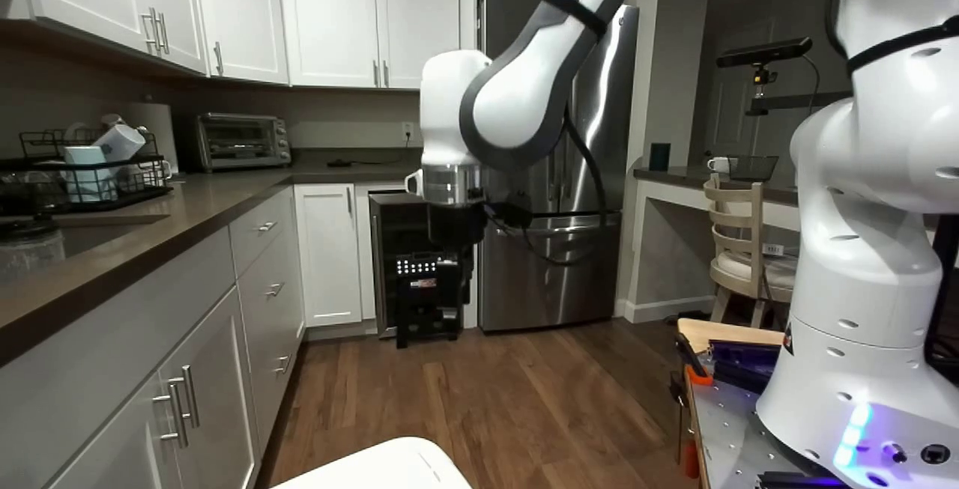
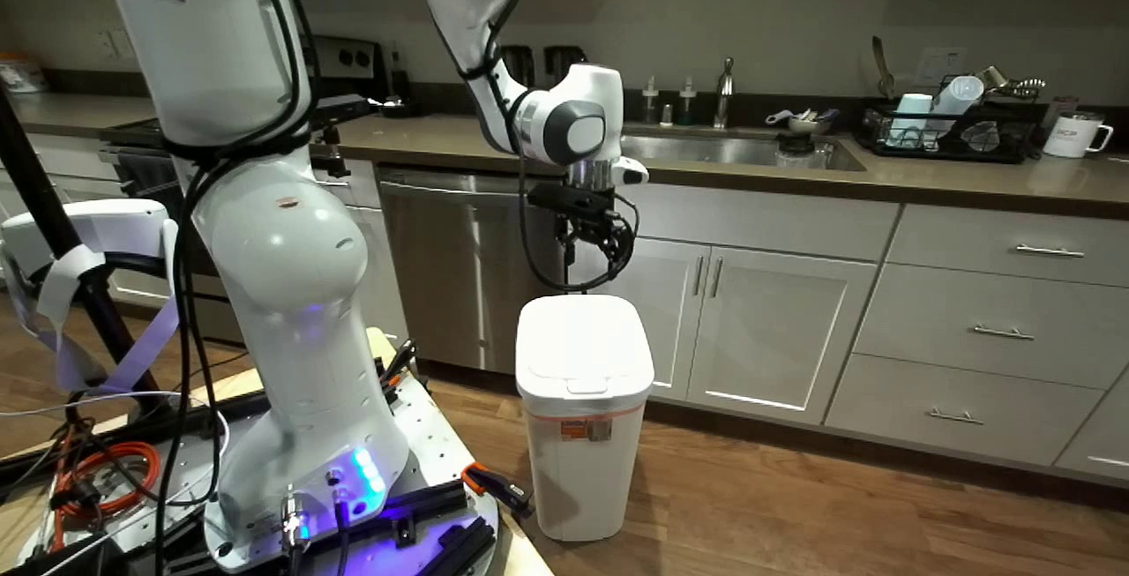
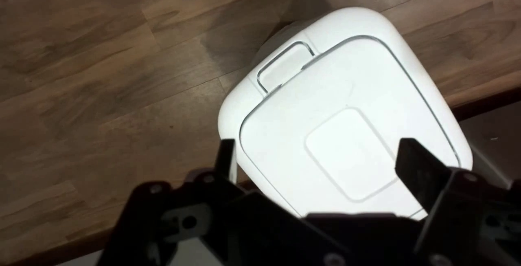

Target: Press the open button of the bin

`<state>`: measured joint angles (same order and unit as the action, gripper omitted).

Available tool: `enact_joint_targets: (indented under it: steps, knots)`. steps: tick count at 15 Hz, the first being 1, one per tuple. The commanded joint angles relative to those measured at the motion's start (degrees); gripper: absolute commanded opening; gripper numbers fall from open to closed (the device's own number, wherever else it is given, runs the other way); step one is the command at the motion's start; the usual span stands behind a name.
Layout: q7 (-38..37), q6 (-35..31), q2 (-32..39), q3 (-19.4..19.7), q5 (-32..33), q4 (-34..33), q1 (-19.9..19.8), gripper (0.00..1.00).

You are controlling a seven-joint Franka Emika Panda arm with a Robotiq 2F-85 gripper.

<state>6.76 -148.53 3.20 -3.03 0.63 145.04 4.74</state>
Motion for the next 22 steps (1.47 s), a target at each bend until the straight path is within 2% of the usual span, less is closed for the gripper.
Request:
enact_joint_targets:
  steps: [1,3,6,8,9,11,12,13,17,19,20,22]
  knots:
    - [5.16,-8.26,12.22,-0.57,-0.79,-3.25,-1.35,0.92]
    - [7.19,-11.13,18.82,-1.59,-1.22,-5.83,-2.74,0.79]
    - [7.9,-10.33,27.32,-2.65,-0.02,-11.47,-4.37,0.81]
    - [8.55,-9.87,32.03,-3.22,0.39,-15.07,-5.3,0.66]
    - [8.76,-9.94,34.33,-3.49,0.51,-16.74,-5.69,0.52]
    - [9.11,-9.54,37.94,-3.96,0.76,-19.68,-6.35,0.47]
    - [9.17,-9.38,39.38,-4.11,0.91,-20.75,-6.51,0.34]
    - [9.24,-9.24,40.84,-4.23,1.0,-21.78,-6.71,0.27]
    - [8.82,-7.29,44.51,-4.21,1.28,-24.77,-6.81,0.24]
    - [8.91,-6.89,45.9,-4.0,1.49,-25.4,-6.83,0.1]
    - [9.16,-7.07,46.4,-4.16,1.44,-25.44,-7.16,0.09]
    - [9.79,-8.07,47.32,-4.36,1.38,-24.83,-8.11,0.02]
